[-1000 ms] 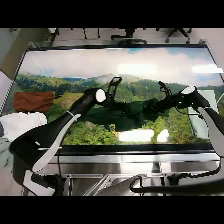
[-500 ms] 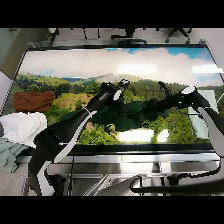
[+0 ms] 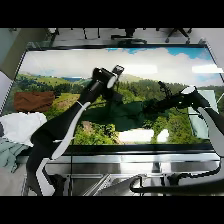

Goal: Fold the shirts.

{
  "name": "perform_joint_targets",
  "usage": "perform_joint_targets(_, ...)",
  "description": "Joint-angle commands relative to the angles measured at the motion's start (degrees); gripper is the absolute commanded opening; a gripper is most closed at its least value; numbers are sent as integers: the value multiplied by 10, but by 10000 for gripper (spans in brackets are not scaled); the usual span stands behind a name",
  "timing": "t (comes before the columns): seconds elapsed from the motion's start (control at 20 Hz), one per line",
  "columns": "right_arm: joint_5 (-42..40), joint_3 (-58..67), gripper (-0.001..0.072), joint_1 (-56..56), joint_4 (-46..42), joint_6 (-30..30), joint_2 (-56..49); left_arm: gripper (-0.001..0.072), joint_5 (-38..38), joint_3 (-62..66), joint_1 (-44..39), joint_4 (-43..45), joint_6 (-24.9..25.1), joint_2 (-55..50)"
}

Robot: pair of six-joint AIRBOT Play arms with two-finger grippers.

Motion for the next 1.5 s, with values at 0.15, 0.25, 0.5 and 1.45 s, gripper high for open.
perform_joint_targets(0.15,42,0,19,0,2,0,0,14,130,-6,230,2,-28,54)
perform_joint_targets(0.25,71,0,19,0,2,0,0,14,161,-7,311,-7,-53,51)
perform_joint_targets(0.5,130,0,18,1,122,-37,0,15,184,-7,433,-215,75,5)
perform_joint_targets(1.45,153,0,18,-125,-202,151,111,15,215,-7,501,-176,133,-67)
